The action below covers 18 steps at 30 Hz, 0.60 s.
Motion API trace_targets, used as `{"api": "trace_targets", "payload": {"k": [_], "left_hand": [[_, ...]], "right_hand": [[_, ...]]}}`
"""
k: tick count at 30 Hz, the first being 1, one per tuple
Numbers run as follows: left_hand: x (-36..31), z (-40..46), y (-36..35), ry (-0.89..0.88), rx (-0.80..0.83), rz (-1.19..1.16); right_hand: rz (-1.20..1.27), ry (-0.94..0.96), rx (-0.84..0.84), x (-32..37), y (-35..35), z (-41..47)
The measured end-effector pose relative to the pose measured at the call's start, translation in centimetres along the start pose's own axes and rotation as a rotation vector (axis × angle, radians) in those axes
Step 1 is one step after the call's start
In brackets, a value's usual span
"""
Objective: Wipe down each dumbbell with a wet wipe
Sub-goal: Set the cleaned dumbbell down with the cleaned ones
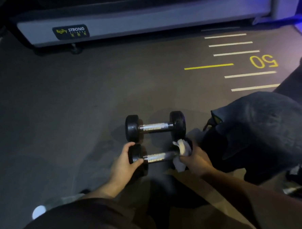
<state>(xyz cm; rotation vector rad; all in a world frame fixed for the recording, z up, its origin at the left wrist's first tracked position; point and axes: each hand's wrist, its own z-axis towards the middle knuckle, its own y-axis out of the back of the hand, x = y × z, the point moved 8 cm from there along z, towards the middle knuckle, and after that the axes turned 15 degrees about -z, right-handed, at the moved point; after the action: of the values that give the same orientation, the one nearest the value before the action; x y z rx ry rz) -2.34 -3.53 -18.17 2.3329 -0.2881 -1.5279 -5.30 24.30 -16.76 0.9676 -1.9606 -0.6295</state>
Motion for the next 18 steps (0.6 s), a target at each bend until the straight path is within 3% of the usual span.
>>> {"api": "trace_targets", "payload": {"k": [5, 8, 12, 18], "left_hand": [[-0.5, 0.8, -0.4, 0.028, 0.026, 0.087], [-1.1, 1.2, 0.2, 0.01, 0.039, 0.113], [-4.2, 1.5, 1.4, -0.082, 0.017, 0.126], [-11.9, 1.2, 2.1, -0.274, 0.12, 0.174]], "right_hand": [[0.003, 0.001, -0.003, -0.7, 0.0, 0.4], [-0.117, 0.017, -0.063, -0.3, 0.8, 0.0], [-0.301, 0.056, -0.186, 0.6, 1.6, -1.1], [-0.239, 0.141, -0.21, 1.8, 4.1, -2.7]]}}
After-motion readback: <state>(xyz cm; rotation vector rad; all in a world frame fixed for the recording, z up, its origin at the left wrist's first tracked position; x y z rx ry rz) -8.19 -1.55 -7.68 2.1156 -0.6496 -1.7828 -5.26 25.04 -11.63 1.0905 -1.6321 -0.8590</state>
